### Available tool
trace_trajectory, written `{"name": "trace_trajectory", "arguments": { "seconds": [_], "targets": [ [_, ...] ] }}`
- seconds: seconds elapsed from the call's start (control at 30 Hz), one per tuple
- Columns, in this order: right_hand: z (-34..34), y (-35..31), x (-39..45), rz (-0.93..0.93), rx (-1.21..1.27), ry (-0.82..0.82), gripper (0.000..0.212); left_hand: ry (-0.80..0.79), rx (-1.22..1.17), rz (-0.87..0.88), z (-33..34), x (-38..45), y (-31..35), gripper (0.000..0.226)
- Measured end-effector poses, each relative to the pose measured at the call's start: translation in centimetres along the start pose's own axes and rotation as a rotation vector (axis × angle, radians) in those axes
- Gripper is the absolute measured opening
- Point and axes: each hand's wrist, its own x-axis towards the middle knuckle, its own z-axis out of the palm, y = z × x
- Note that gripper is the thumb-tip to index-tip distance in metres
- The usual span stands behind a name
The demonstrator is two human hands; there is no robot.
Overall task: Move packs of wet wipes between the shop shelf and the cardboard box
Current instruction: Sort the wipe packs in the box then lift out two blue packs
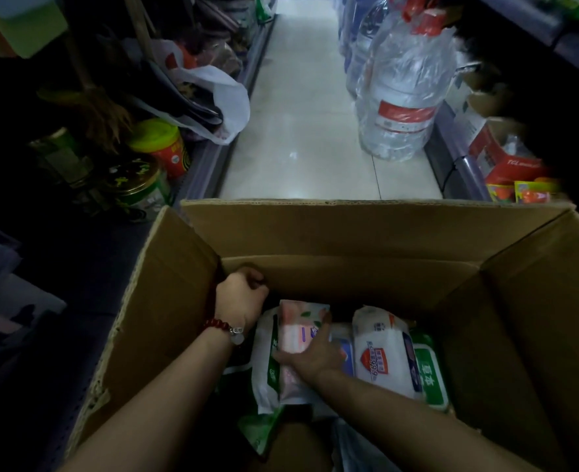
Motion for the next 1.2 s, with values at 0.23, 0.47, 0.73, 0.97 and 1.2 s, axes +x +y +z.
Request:
{"name": "trace_trajectory", "arguments": {
  "seconds": [0.23, 0.47, 0.73, 0.97, 1.2],
  "targets": [
    [-3.1, 0.1, -0.4, -0.117, -0.106, 0.015, 0.121, -0.060, 0.004, -0.002, 0.5, 0.2, 0.4, 0.027],
    [-11.8, 2.6, -3.8, -0.125, -0.169, 0.221, 0.118, -0.106, 0.016, 0.003, 0.4, 0.2, 1.2, 0.029],
    [-14.7, 5.9, -3.5, 0.025, -0.211, 0.274, 0.120, -0.125, 0.043, -0.028, 0.1, 0.1, 0.8, 0.028],
    [-15.3, 6.2, -3.1, 0.005, -0.153, 0.245, 0.122, -0.299, 0.385, -0.098, 0.6, 0.2, -2.6, 0.026],
    [-15.3, 6.4, -3.0, -0.011, -0.144, 0.234, 0.121, -0.578, 0.809, -0.019, 3.1, -1.4, -5.2, 0.076]
  ]
}}
